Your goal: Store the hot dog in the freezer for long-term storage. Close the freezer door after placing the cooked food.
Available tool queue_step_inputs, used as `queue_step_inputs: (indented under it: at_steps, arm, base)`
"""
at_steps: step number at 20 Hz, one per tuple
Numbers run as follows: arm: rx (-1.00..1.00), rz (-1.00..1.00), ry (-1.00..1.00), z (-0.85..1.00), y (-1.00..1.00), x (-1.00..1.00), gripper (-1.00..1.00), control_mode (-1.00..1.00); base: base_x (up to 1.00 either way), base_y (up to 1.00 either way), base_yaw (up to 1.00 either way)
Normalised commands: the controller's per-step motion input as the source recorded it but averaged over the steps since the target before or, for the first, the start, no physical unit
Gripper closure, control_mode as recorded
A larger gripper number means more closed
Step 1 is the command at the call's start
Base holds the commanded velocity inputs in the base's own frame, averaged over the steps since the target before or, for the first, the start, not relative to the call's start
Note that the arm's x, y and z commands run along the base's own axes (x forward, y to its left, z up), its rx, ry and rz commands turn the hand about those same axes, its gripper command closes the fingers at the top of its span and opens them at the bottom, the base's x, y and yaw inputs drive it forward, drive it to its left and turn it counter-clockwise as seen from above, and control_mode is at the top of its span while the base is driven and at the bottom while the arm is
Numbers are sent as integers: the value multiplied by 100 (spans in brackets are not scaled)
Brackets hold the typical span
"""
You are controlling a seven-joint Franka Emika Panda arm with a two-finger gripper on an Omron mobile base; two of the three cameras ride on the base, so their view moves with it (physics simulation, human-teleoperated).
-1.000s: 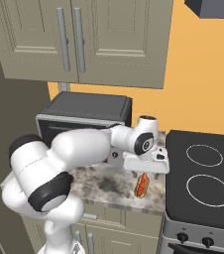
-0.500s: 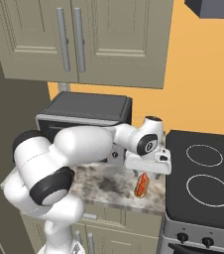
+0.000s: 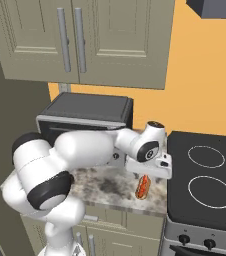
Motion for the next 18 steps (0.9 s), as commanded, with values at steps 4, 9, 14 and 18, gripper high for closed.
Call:
queue_step_inputs:
  at_steps: [4, 9, 14, 18]
  arm:
    - [2, -6, -7, -28, 14, 0, -100, -100]
    - [3, -4, -4, -39, 11, 17, -100, -100]
    - [0, 0, -3, -40, -6, 9, -100, -100]
    - [0, 0, 0, -33, -8, 1, -100, -100]
  base:
    - [0, 0, 0]
    - [0, 0, 0]
    - [0, 0, 0]
    - [0, 0, 0]
